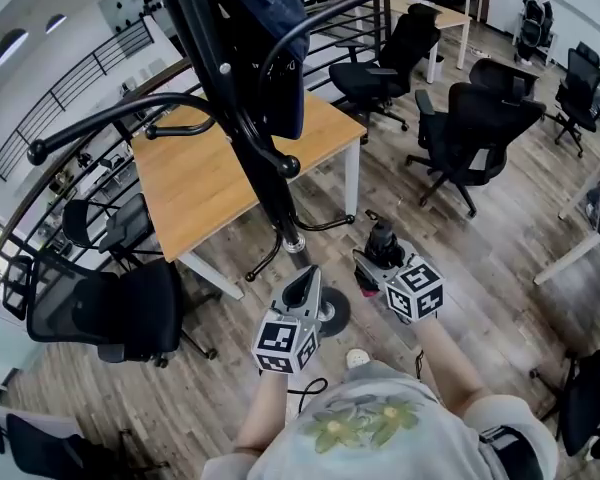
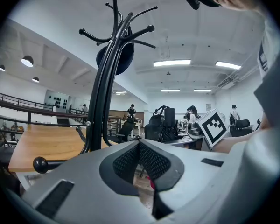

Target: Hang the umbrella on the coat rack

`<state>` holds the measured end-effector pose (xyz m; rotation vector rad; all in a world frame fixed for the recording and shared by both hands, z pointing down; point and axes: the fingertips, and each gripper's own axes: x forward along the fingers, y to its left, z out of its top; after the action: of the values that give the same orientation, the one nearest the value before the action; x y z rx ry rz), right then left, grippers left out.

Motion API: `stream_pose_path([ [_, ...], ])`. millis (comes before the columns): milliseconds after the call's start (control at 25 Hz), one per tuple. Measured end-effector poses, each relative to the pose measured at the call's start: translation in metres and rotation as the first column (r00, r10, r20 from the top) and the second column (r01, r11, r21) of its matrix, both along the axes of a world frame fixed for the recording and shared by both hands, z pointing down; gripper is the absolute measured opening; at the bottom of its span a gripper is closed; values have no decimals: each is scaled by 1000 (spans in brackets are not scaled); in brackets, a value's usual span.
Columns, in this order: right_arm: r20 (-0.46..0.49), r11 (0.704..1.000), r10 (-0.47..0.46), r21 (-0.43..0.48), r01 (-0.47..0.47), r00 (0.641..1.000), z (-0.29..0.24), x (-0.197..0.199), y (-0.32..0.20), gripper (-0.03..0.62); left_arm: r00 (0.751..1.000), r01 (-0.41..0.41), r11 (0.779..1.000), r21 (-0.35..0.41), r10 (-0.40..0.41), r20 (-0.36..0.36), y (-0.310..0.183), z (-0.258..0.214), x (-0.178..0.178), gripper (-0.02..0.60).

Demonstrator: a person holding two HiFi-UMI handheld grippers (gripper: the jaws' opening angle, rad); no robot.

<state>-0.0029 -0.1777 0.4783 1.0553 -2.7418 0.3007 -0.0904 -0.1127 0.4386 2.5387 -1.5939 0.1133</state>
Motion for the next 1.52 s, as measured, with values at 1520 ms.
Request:
stream_pose_path([
  [1520,-157,979,-160,-152,136,975,103,-34,-30,216,995,102,994,-36,-103,-17,-37,28,-23,11],
])
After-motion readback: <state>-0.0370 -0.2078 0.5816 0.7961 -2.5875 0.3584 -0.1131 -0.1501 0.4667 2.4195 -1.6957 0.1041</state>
